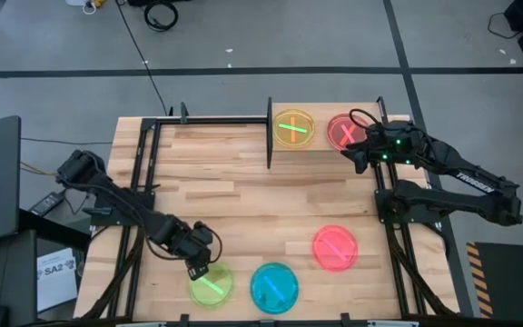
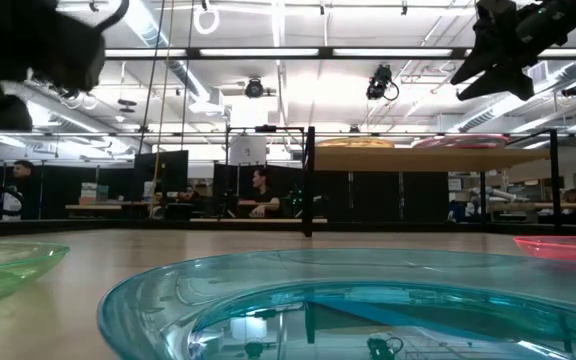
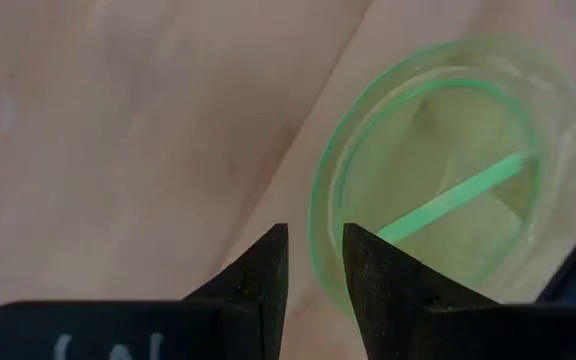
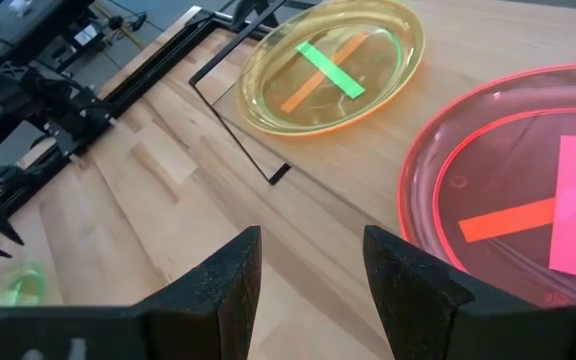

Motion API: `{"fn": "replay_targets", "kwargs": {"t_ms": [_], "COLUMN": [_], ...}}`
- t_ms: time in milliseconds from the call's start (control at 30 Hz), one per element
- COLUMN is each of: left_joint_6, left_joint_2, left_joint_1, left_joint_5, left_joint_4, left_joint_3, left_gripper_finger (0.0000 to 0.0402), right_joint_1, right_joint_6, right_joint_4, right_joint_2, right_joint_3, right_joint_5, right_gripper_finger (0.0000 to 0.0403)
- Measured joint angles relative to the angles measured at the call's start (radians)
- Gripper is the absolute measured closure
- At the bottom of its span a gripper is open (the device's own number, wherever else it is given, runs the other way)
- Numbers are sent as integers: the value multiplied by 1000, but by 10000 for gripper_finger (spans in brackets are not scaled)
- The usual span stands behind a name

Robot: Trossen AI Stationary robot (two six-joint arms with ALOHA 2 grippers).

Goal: Place and stack plates onto a shelf
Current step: Stack the green plate on top of the orange plate on the shelf

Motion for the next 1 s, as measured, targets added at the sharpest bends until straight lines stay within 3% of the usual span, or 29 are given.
{"fn": "replay_targets", "kwargs": {"t_ms": [233,433,733,1000], "left_joint_6": [-55,-111,-113,-109], "left_joint_2": [7,7,11,92], "left_joint_1": [-25,-27,-36,-42], "left_joint_5": [11,11,11,15], "left_joint_4": [176,209,260,347], "left_joint_3": [-96,-149,-159,-155], "left_gripper_finger": [296,296,296,296], "right_joint_1": [0,0,0,0], "right_joint_6": [0,0,0,0], "right_joint_4": [5,5,5,5], "right_joint_2": [0,0,0,0], "right_joint_3": [0,0,0,0], "right_joint_5": [0,0,0,0], "right_gripper_finger": [220,220,220,220]}}
